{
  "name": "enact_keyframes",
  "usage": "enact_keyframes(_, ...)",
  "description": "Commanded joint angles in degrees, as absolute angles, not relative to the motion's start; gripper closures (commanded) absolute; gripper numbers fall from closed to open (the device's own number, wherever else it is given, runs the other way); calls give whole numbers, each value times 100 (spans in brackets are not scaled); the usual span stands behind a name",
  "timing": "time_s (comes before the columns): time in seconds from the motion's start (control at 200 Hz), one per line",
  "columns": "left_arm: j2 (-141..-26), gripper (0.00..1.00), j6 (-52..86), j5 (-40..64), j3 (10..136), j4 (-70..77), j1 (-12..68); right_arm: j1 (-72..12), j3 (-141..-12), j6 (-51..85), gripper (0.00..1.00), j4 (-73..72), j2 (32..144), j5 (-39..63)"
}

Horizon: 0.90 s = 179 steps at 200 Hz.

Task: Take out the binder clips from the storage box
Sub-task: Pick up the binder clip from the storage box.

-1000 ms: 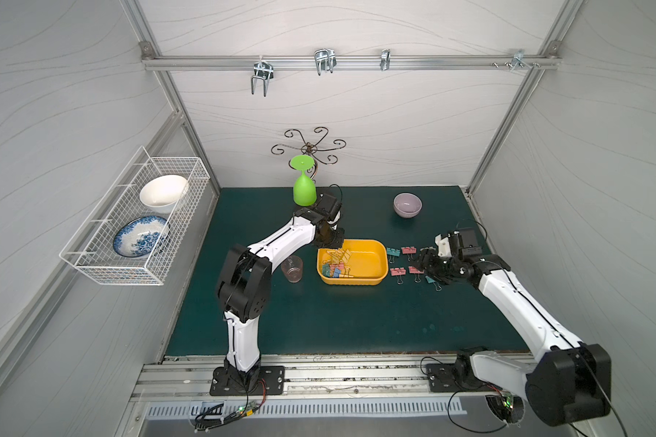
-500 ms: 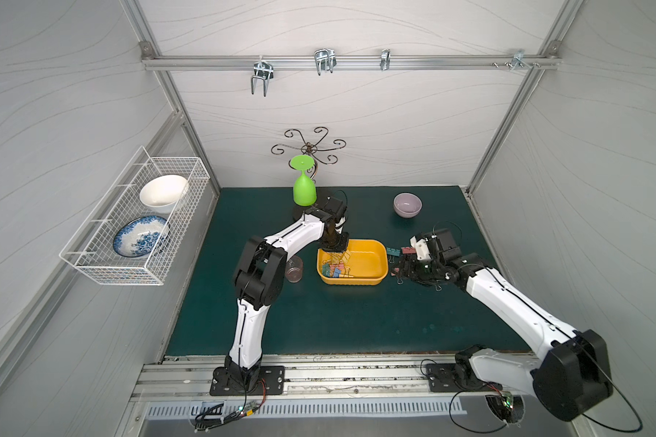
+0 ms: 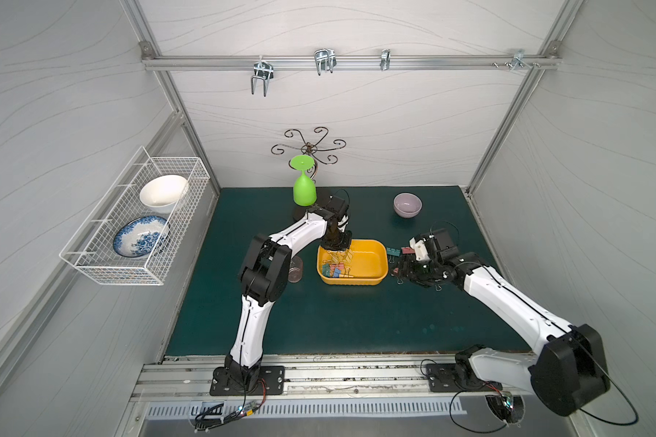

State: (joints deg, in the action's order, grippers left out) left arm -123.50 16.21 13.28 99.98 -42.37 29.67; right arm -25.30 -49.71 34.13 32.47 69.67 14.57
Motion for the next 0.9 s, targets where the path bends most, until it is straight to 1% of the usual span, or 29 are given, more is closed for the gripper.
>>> enact_keyframes(0.0,-12339,100,1700,1622,10146,-4091,2944,-2575,-4988,3436,33,3408,6974,1352)
enact_keyframes(0.095,-12141,100,1780,2216,9887,-3613,2936,-2575,-5050,3446,33,3529,6931,1146)
enact_keyframes(0.24,-11768,100,2088,2704,9582,-3069,2936,-2575,-5126,3419,33,3620,6712,846)
enact_keyframes(0.51,-10656,100,2905,2910,8682,-2106,2936,-2572,-5244,3503,31,3737,6388,561)
enact_keyframes(0.635,-9646,100,3771,2496,7467,-1063,2936,-2575,-5237,3686,30,3665,6152,428)
enact_keyframes(0.725,-8745,100,4335,1961,6473,-511,2956,-2622,-5144,3913,28,3446,5939,354)
enact_keyframes(0.89,-6986,100,5259,680,4975,-581,3075,-3192,-5002,4362,26,3155,5603,-514)
